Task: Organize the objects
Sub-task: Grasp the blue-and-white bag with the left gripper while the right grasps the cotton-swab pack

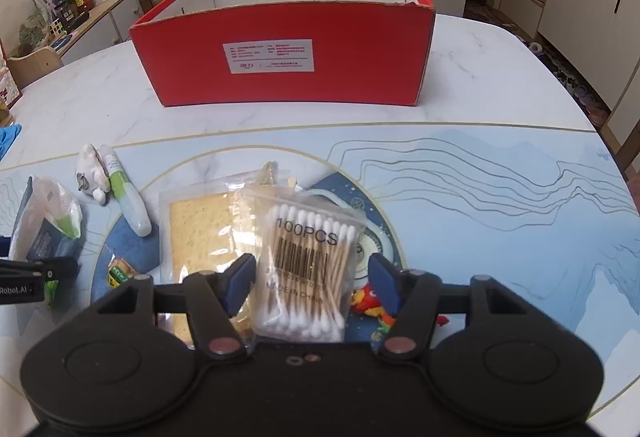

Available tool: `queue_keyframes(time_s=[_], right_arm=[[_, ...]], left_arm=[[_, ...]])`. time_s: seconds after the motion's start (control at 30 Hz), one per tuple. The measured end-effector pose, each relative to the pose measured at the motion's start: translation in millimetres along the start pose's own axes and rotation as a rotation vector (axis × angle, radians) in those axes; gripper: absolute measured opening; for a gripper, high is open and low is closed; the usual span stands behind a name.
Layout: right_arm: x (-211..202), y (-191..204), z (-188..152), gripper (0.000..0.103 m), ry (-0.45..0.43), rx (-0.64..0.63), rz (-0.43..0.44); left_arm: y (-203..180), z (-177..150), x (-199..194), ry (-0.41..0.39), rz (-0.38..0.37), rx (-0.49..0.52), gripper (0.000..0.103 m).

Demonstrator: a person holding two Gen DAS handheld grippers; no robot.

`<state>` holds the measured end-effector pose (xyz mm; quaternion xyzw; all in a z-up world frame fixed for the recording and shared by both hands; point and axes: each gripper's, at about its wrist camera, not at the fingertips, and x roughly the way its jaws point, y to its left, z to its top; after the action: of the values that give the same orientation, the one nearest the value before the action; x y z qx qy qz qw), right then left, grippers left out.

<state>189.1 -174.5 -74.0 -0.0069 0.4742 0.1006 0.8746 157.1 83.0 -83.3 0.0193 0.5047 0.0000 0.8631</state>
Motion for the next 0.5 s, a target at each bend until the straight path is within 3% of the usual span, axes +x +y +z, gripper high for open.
queue_keyframes(time_s=[0.1, 0.2, 0.5], right_arm=[[-1, 2, -1, 0.054, -0.005, -0.018, -0.018], [0, 1, -1, 0.037, 0.007, -0.012, 0.003], [-11, 5, -3, 0.033, -0.019, -0.017, 0.002]], left_arm=[[-4, -2, -3, -0.014, 0.008, 0.026, 0.047], [-6, -5, -5, -0.025, 0.008, 0.044, 0.044], [0, -6, -13, -0.052, -0.026, 0.019, 0.04]])
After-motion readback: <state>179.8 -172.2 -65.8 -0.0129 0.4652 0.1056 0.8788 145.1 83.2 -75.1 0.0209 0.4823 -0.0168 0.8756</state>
